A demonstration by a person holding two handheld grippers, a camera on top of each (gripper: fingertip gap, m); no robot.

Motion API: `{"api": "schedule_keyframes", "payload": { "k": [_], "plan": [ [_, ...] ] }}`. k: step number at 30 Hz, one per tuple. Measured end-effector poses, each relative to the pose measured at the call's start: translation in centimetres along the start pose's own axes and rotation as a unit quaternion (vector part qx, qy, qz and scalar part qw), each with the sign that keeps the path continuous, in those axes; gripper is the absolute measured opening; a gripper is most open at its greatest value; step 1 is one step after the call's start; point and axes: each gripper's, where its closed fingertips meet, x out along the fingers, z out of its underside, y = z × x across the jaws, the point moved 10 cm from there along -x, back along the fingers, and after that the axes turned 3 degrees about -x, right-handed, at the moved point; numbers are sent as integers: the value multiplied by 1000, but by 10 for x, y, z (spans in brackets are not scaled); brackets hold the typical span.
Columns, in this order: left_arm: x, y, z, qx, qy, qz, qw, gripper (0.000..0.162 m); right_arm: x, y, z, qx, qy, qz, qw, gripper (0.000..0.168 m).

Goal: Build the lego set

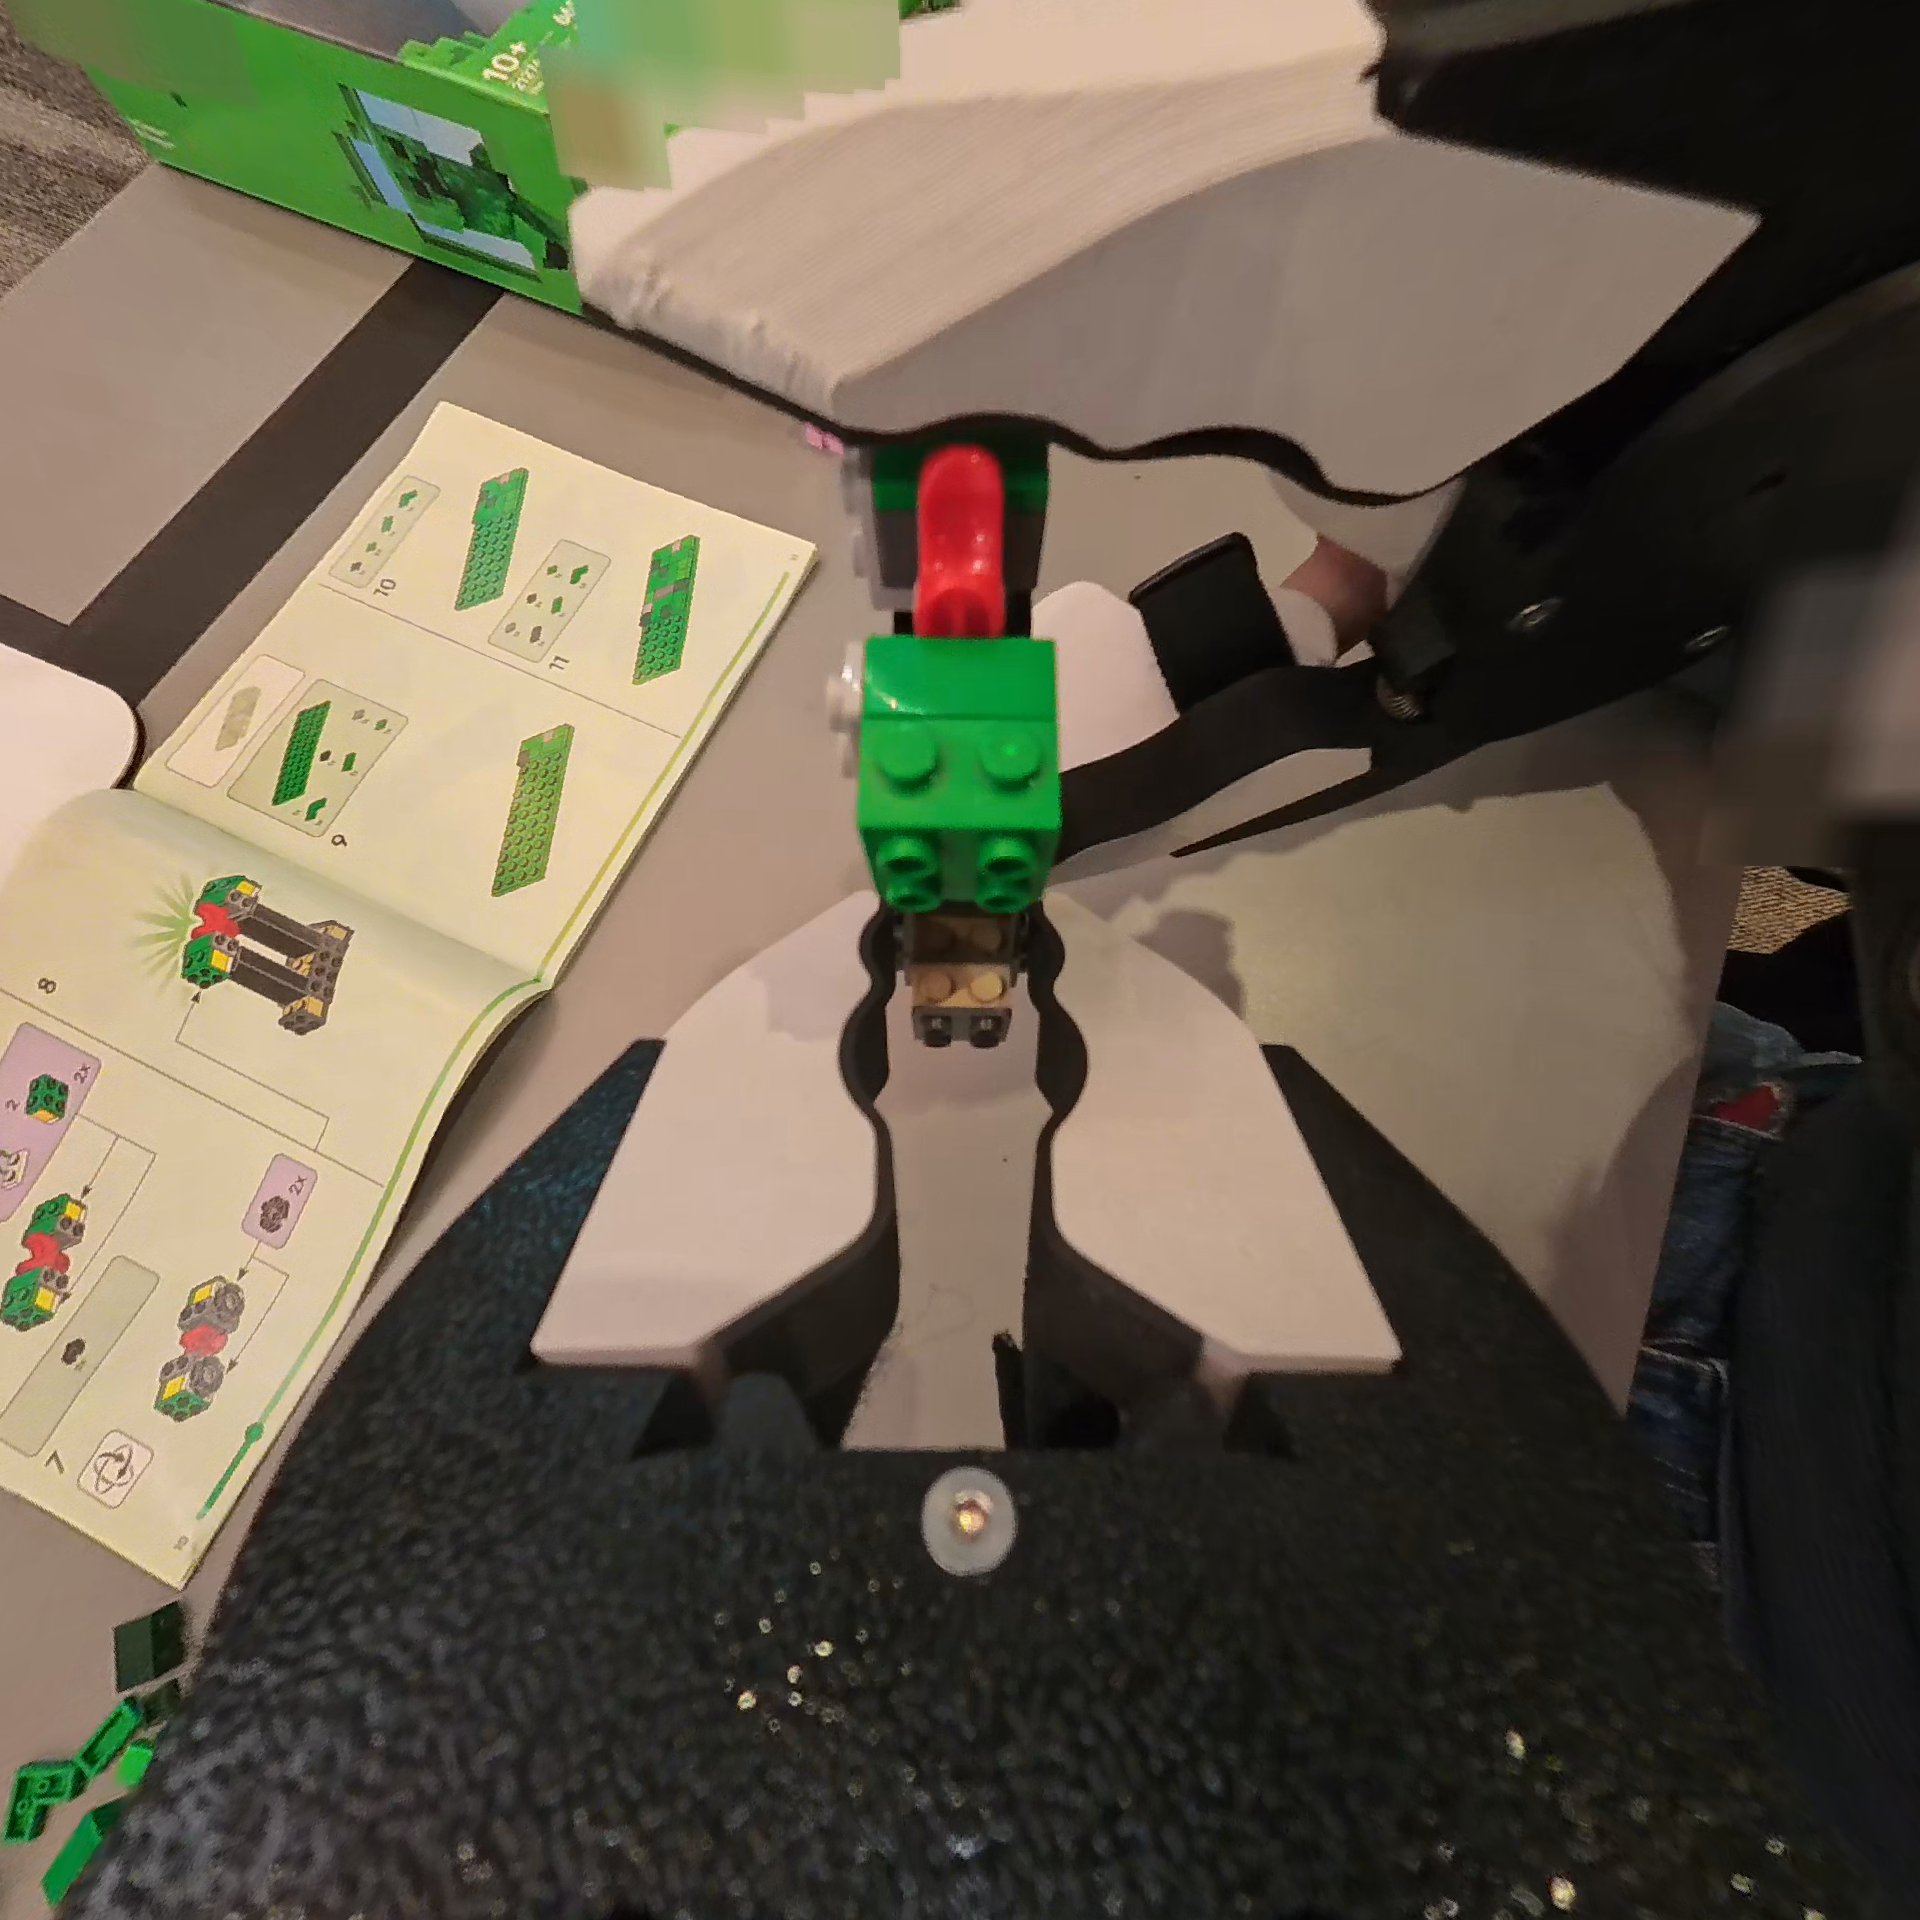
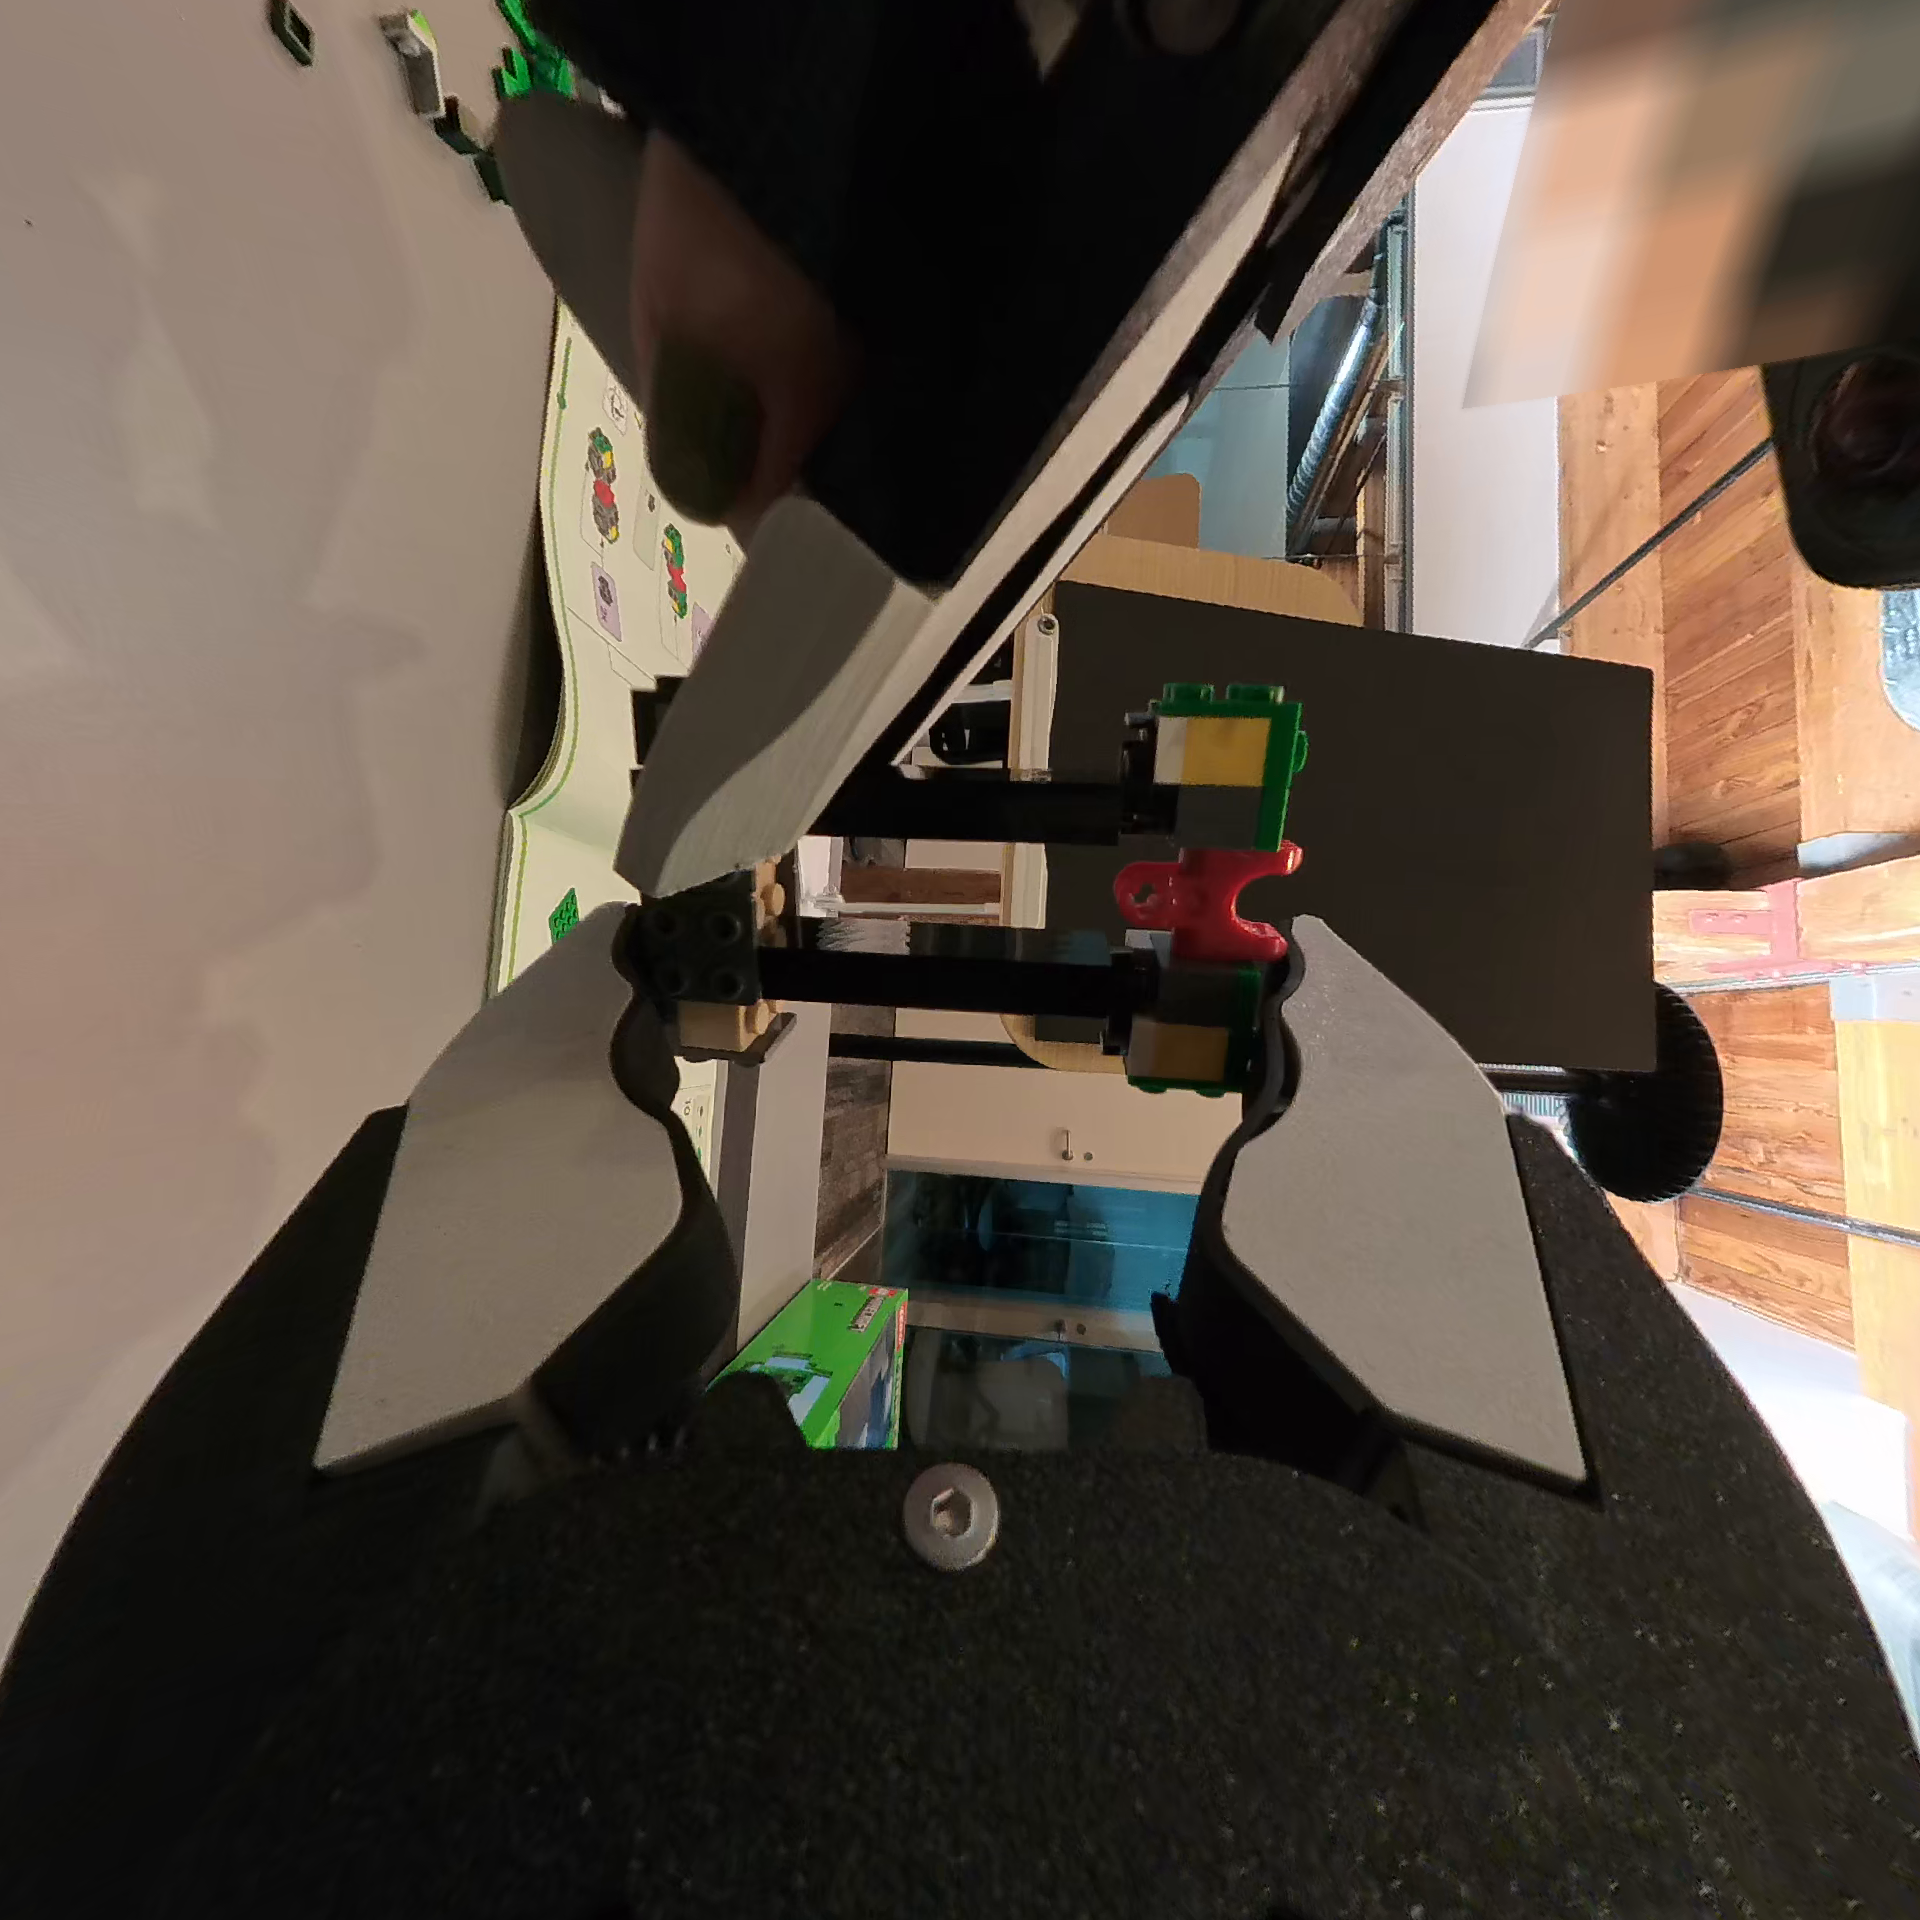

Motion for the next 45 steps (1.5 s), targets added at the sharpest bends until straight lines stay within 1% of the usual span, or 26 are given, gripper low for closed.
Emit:
{"api": "schedule_keyframes", "payload": {
  "k": [10, 22, 34, 35, 36, 37, 38, 39, 41, 45],
  "plan": [
    [0, 0, 0, 4, 0, -10, 1000, 24, 0, 0, -2, -15, -20, 9, 1000, 106],
    [0, -1, -1, 3, 2, -10, 1000, 24, 0, 0, -2, -21, -22, 14, 999, 106],
    [-3, -2, -1, 2, 27, -7, 1000, 24, -2, 4, 0, -8, -19, 33, 999, 105],
    [-3, -2, -1, 2, 30, -9, 1000, 24, -4, 5, 2, -7, -21, 36, 999, 93],
    [-4, -2, -1, 4, 33, -12, 999, 24, -7, 6, 3, -16, -12, 55, 998, 68],
    [-5, -2, -1, 5, 37, -9, 999, 24, -12, 6, 4, -35, 11, 73, 997, 55],
    [-5, -1, 0, 4, 40, -2, 999, 23, -16, 6, 4, -46, 27, 90, 995, 45],
    [-5, -1, 0, 2, 42, 5, 999, 23, -18, 7, 4, -45, 35, 88, 995, 42],
    [-2, -3, 2, -5, 38, 4, 999, 23, -17, 10, 4, -20, 28, 75, 997, 48],
    [8, -9, 8, -25, 22, 6, 999, 23, -9, 2, 8, -17, 16, 41, 999, 49]
  ]
}}
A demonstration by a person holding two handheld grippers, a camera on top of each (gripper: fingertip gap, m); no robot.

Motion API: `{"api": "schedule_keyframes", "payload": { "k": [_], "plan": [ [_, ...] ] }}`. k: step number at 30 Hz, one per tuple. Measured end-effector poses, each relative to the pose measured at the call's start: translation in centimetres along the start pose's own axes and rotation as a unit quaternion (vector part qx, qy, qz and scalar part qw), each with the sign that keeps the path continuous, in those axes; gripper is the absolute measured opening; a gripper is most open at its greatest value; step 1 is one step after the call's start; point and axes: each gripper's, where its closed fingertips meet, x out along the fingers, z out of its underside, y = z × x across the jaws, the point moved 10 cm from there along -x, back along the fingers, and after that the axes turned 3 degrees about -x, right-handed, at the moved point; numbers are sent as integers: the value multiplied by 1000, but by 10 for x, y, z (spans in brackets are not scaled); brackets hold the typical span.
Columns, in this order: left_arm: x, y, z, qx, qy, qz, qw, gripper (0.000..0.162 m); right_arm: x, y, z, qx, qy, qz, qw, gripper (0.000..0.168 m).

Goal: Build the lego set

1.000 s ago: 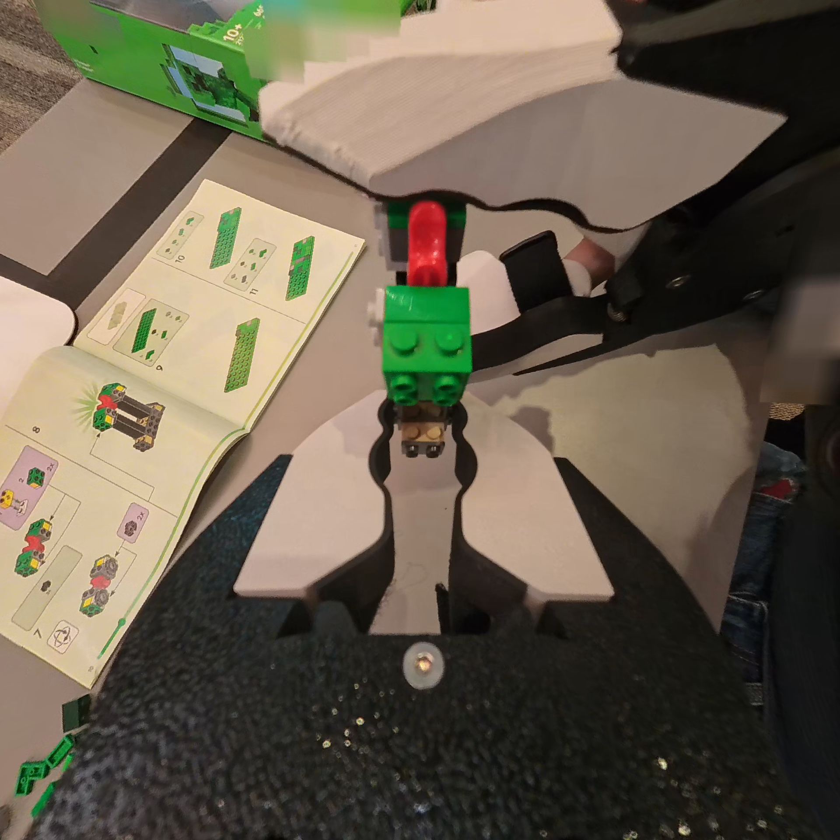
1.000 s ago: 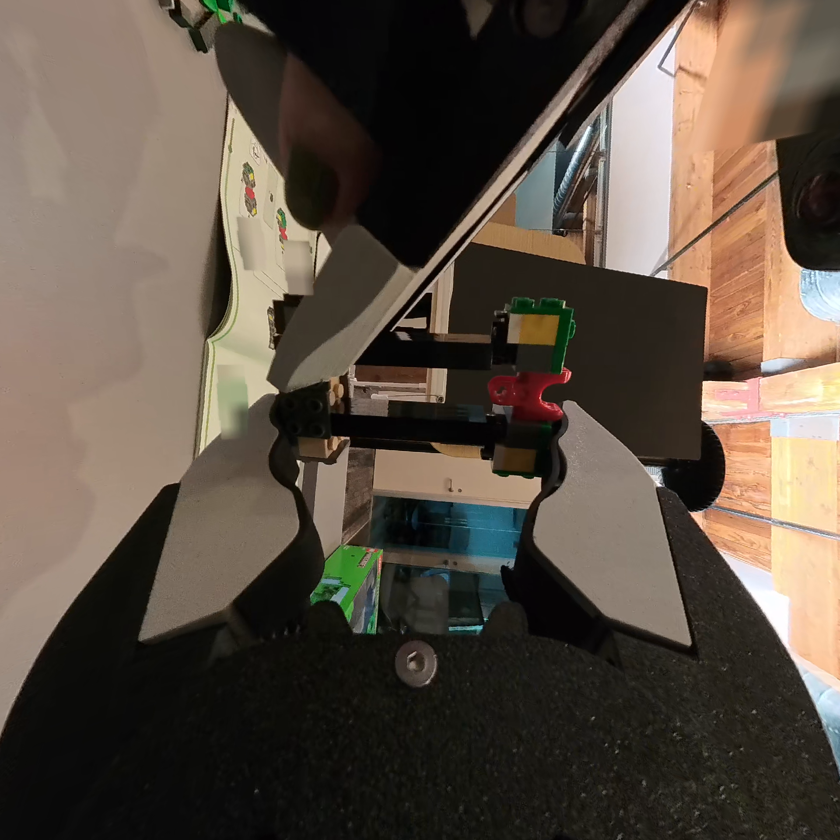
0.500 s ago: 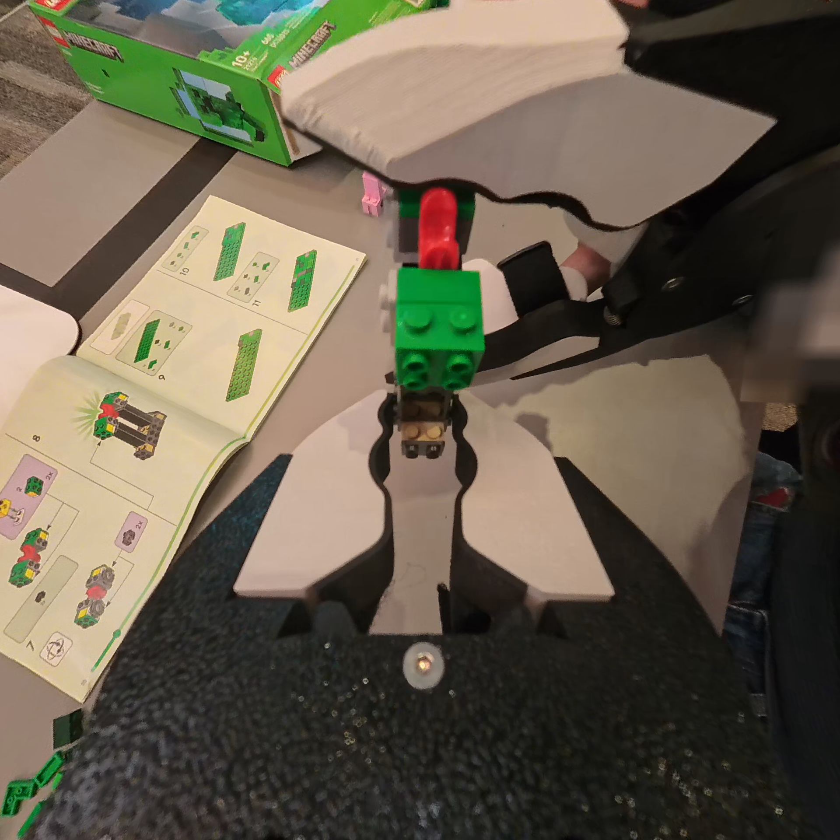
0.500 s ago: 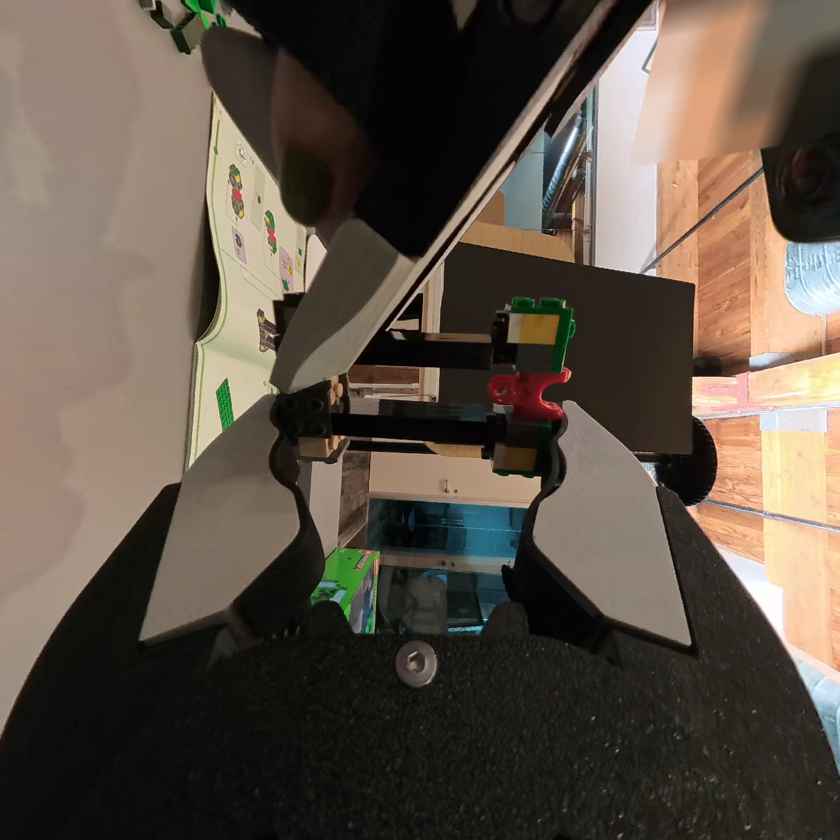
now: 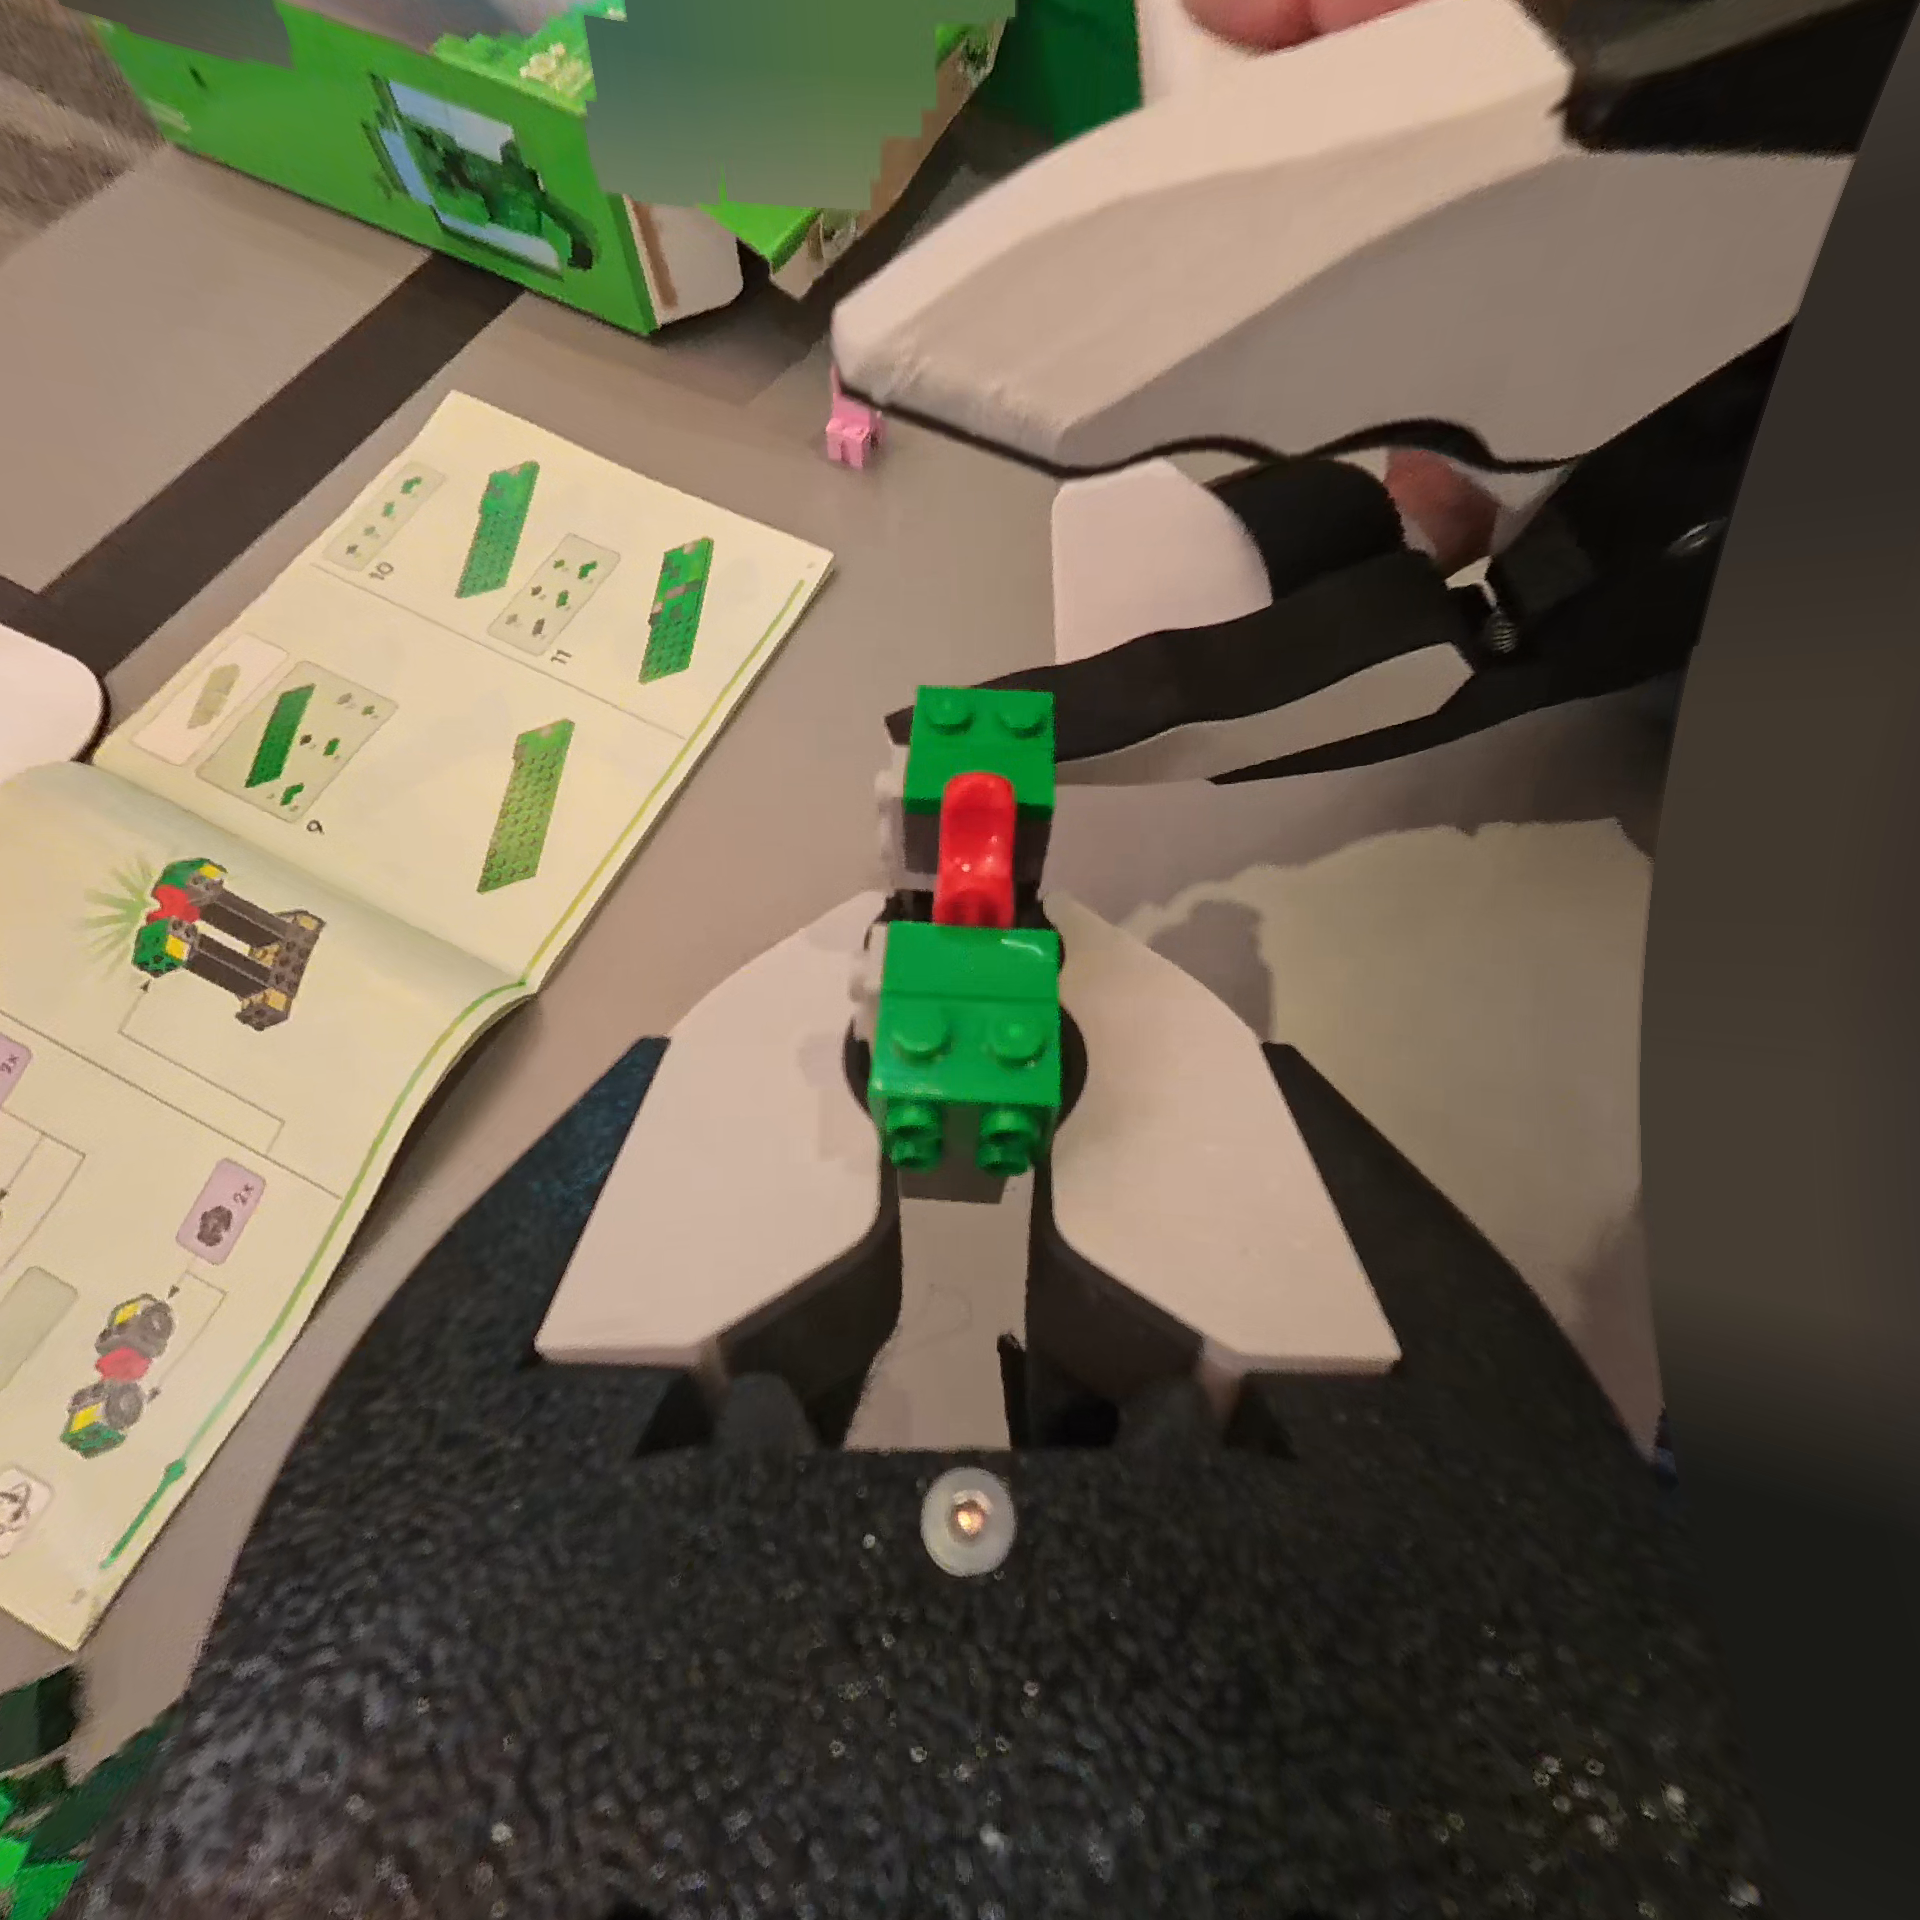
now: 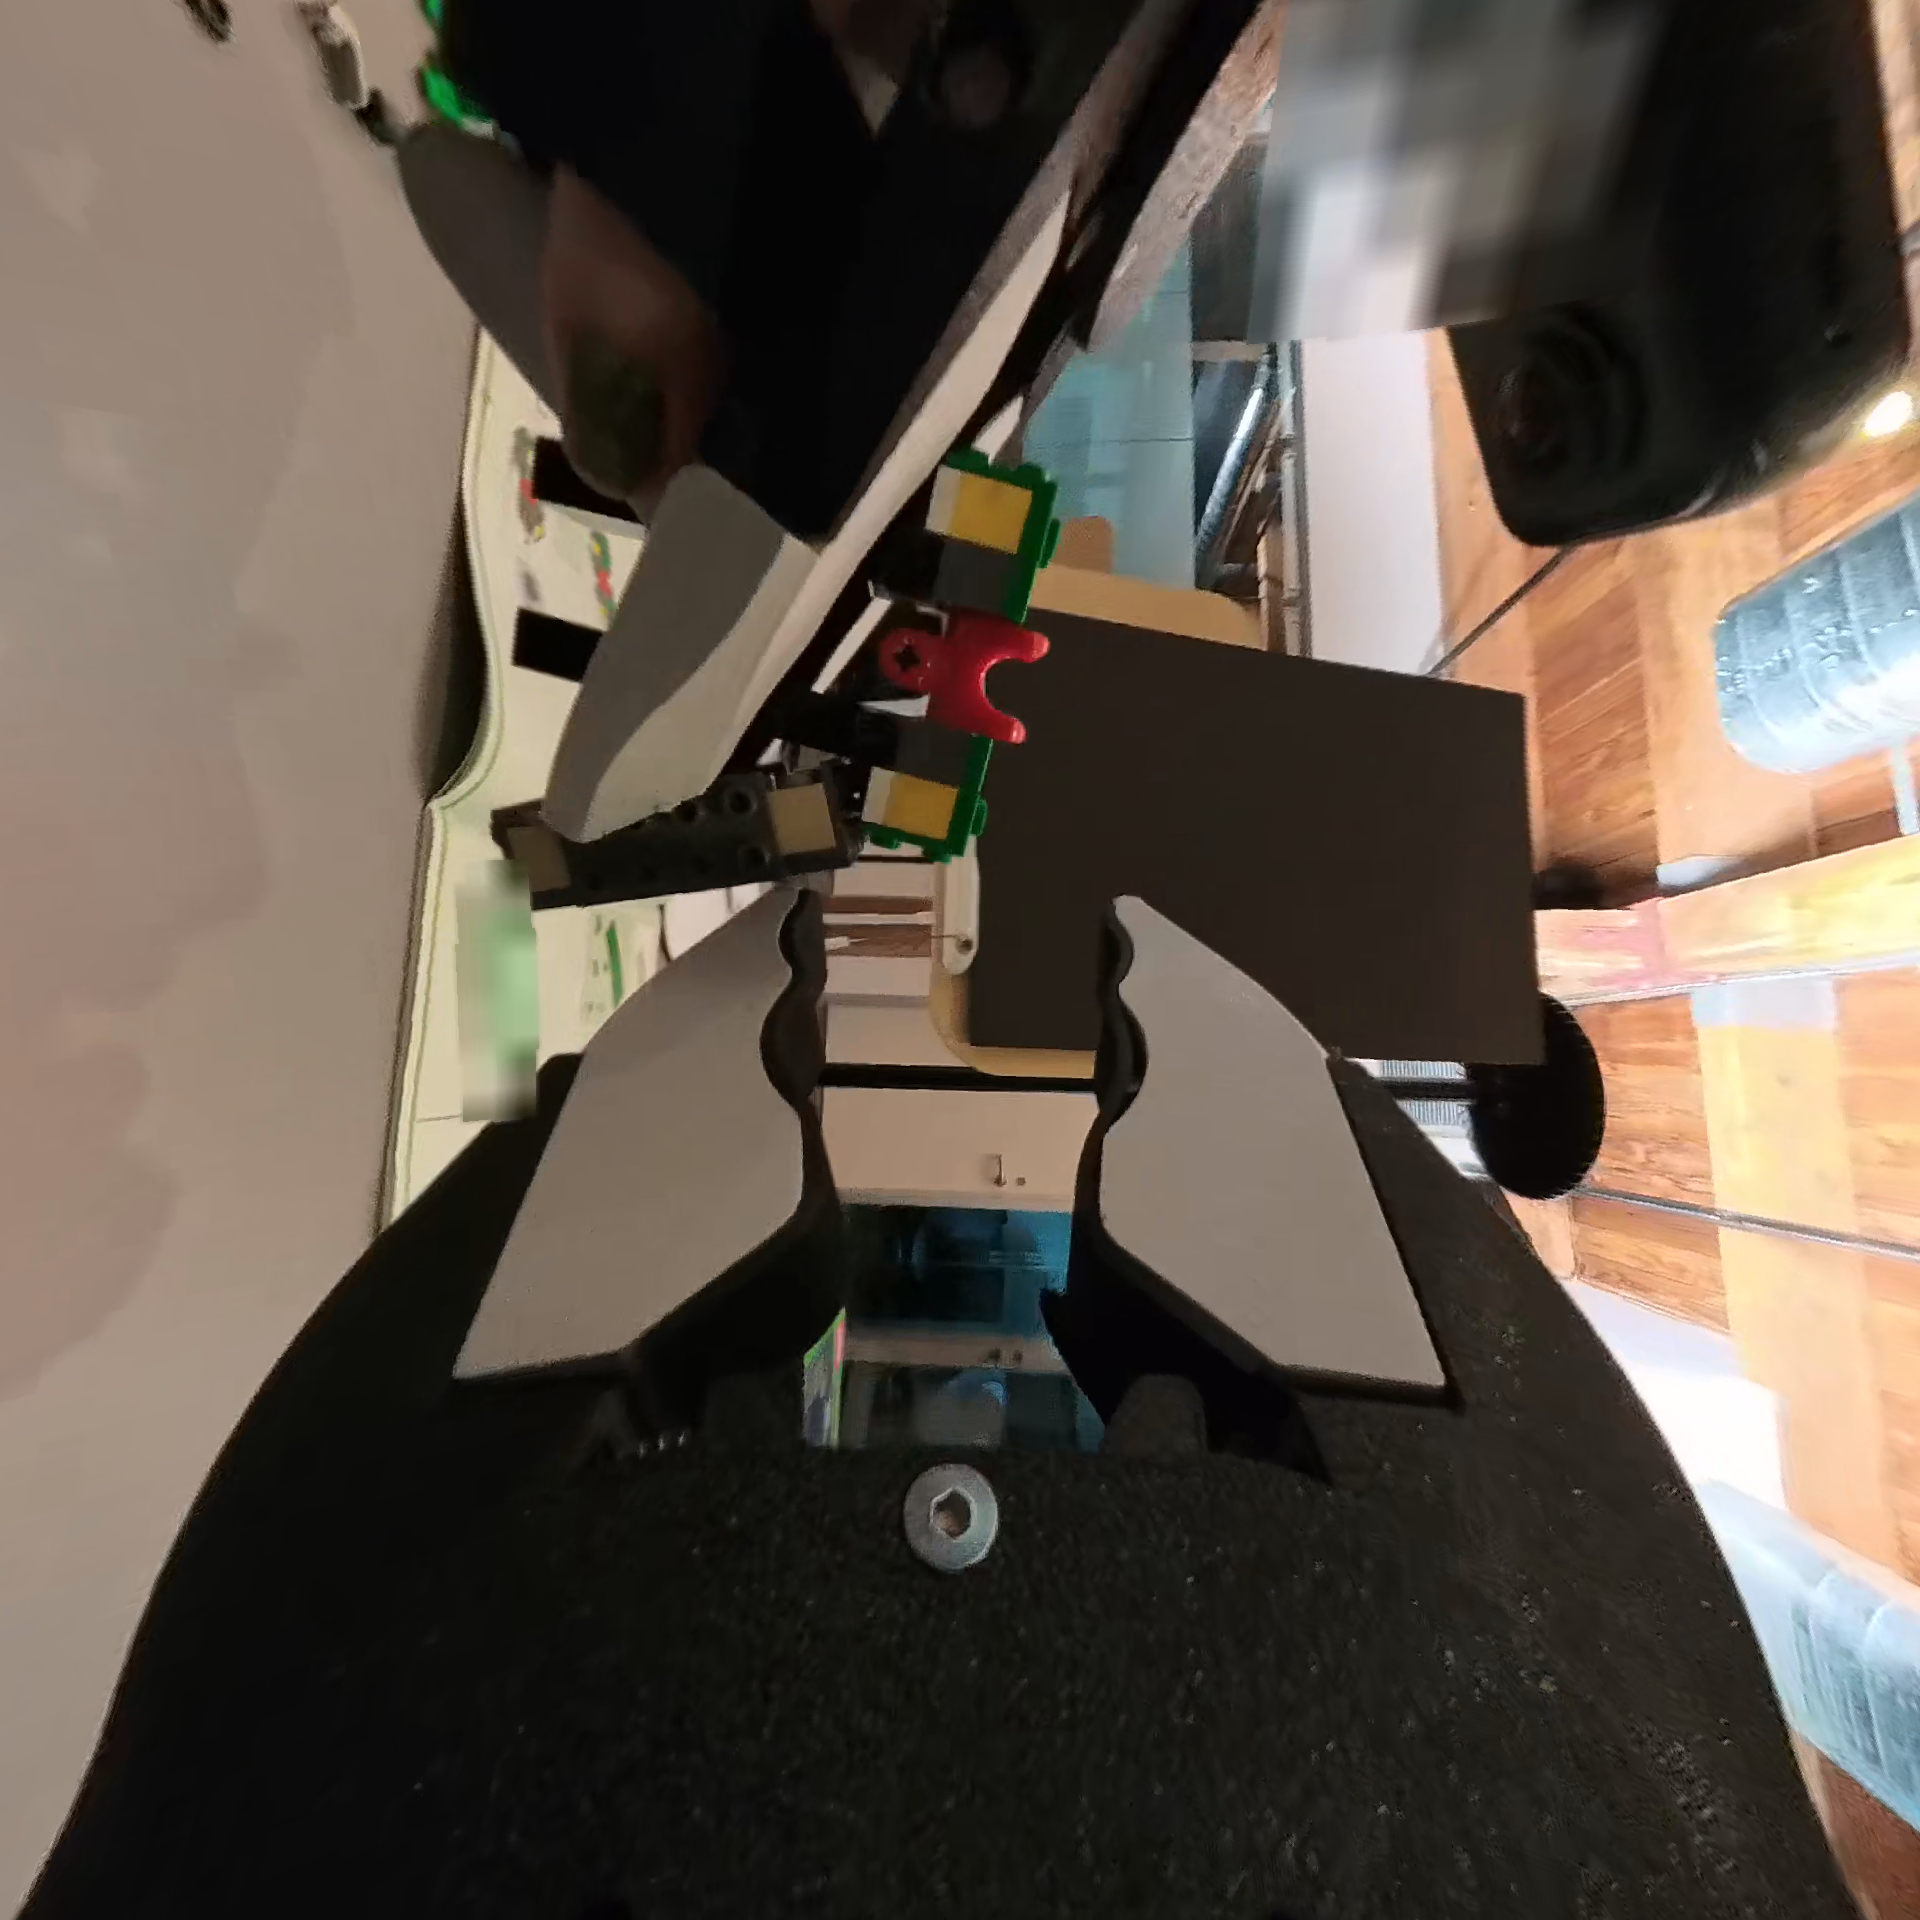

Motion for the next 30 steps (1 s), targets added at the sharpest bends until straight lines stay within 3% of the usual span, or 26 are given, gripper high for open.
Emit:
{"api": "schedule_keyframes", "payload": {
  "k": [7, 17, 25, 30],
  "plan": [
    [11, -20, 19, -45, -40, 2, 998, 23, 11, -11, 13, 26, -20, -47, 998, 55],
    [40, -37, 55, -102, -208, 67, 971, 23, 36, -46, 36, 127, -23, -147, 981, 57],
    [36, -51, 61, -135, -157, 74, 975, 39, 49, -77, 56, 310, 1, -158, 937, 56],
    [14, -60, 72, -164, -102, 65, 979, 37, 48, -88, 68, 347, -25, -120, 930, 53]
  ]
}}
